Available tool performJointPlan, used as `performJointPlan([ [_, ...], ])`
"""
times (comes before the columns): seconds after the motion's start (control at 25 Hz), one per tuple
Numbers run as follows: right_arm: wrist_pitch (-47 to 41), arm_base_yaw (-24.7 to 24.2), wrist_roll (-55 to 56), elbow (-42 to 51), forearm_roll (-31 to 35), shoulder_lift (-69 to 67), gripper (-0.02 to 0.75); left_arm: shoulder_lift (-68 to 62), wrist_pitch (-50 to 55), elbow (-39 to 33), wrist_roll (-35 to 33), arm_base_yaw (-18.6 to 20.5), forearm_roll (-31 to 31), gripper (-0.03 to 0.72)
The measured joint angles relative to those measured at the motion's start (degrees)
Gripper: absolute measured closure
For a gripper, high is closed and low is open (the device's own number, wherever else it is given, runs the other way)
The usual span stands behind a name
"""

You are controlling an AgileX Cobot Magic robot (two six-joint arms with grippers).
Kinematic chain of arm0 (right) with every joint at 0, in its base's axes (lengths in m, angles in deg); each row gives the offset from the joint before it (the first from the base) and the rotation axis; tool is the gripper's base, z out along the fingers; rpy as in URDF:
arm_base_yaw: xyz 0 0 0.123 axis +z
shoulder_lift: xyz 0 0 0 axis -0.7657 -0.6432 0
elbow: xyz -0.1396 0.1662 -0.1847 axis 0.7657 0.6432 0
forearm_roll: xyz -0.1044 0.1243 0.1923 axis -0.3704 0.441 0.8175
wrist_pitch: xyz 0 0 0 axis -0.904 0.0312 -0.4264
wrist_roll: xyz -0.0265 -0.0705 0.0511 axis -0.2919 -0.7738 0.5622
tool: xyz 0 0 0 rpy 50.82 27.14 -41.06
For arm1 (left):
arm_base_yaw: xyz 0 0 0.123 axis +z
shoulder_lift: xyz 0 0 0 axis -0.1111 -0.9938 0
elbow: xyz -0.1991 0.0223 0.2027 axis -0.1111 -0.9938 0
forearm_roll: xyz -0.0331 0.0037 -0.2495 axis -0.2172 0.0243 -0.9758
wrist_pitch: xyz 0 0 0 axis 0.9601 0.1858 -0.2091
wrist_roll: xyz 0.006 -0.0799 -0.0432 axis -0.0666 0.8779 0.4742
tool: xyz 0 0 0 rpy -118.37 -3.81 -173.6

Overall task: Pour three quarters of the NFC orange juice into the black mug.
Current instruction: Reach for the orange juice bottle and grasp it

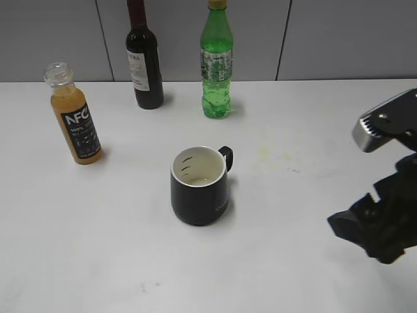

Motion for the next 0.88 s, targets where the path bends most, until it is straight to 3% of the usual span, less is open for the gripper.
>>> performJointPlan([
  [0.12, -9.3, -0.3, 6.0, -1.4, -7.8, 5.7, 0.078, 0.0, 0.0, 0.0, 0.0, 0.0, 0.0, 0.452],
  [0.32, -18.7, -2.4, 8.0, -1.5, -9.7, 17.8, 0.08, 0.0, 0.0, 0.0, 0.0, 0.0, 0.0, 0.452],
  [0.64, -25.1, -19.7, 5.9, 0.0, -11.2, 36.0, 0.094, 0.0, 0.0, 0.0, 0.0, 0.0, 0.0, 0.452],
  [0.88, -25.8, -24.6, 4.7, 4.3, -10.3, 50.4, 0.098, 0.0, 0.0, 0.0, 0.0, 0.0, 0.0, 0.452],
])
